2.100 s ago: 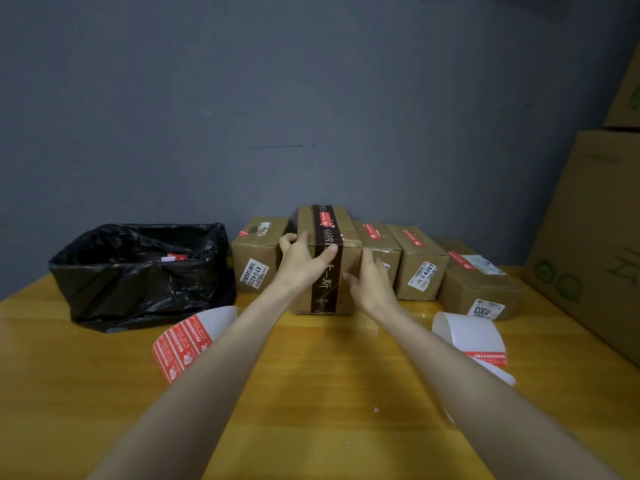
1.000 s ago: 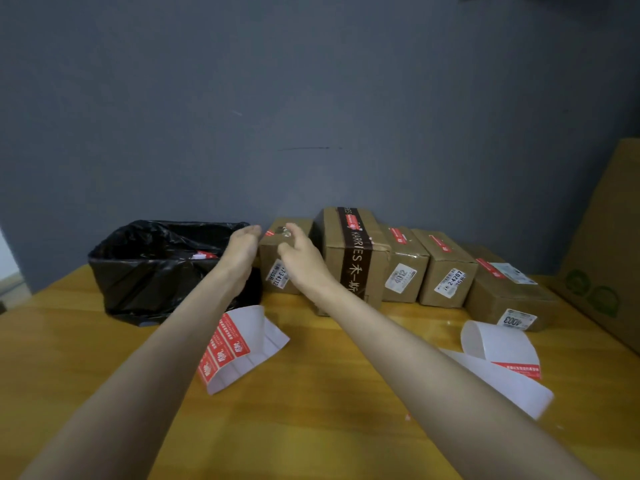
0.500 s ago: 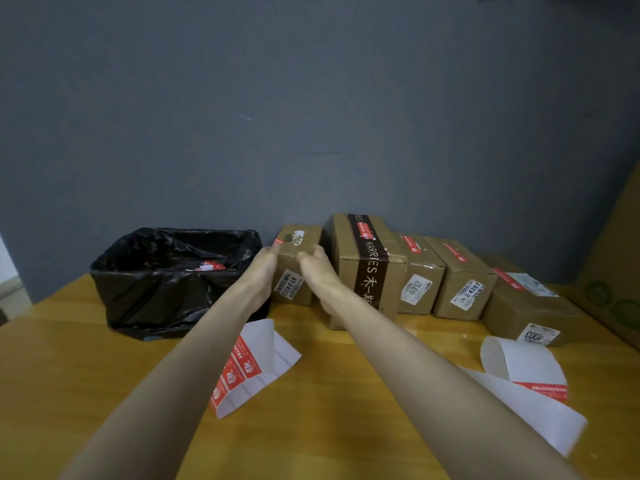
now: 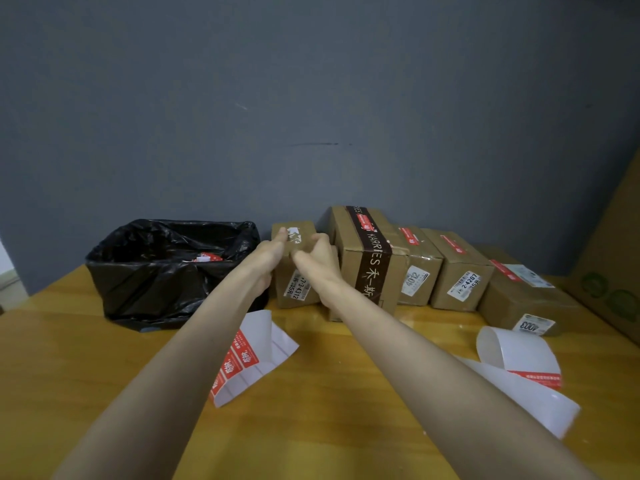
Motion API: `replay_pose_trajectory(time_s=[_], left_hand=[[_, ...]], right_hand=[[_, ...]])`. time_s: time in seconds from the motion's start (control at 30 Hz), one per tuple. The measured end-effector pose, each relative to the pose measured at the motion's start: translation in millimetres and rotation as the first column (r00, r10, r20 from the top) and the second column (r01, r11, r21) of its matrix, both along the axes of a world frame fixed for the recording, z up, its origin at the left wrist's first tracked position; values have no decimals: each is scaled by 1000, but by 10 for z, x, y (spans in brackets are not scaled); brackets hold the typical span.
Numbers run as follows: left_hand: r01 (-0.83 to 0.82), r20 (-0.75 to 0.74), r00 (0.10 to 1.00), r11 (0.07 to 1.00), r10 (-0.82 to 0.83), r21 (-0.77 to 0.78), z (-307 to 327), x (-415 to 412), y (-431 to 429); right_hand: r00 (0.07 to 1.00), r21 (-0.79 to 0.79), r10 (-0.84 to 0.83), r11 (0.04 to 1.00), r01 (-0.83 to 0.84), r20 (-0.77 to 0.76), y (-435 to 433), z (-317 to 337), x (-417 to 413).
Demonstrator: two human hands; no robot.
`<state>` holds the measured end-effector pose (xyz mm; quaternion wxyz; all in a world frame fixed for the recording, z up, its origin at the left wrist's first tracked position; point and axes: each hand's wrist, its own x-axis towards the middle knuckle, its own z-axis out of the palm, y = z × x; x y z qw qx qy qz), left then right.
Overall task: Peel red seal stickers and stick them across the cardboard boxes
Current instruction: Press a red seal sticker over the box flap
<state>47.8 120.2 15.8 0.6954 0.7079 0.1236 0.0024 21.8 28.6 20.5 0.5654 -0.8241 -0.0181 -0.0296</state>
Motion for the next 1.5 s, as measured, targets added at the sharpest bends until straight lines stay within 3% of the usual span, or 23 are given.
replay_pose_trajectory(time_s=[0.5, 0.63, 0.8, 1.0, 1.17, 1.3, 1.5], left_hand=[[-62, 126, 990, 996, 69, -62, 366, -336, 20], [-59, 141, 988, 998, 63, -29, 448, -551, -114], [-88, 232, 967, 992, 108, -94, 528, -726, -259], [-42, 356, 933, 997, 60, -59, 646, -890, -438], [28, 371, 929, 999, -17, -23, 731, -987, -547], [-47, 363, 932, 997, 22, 58, 773, -1103, -621], [-156, 368, 926, 975, 88, 160, 638, -1158, -671]], right_hand=[[983, 49, 73, 995, -82, 170, -55, 204, -421], [964, 75, 25, 996, -46, 265, -133, 304, -528], [934, 42, -24, 999, 10, 358, -208, 373, -605], [891, 151, -129, 986, 69, 436, -329, 436, -651], [879, 247, -178, 966, 71, 442, -592, 496, -753], [910, 306, -117, 952, -11, 397, -940, 470, -809], [934, 258, 79, 950, -177, 349, -1560, 324, -882]])
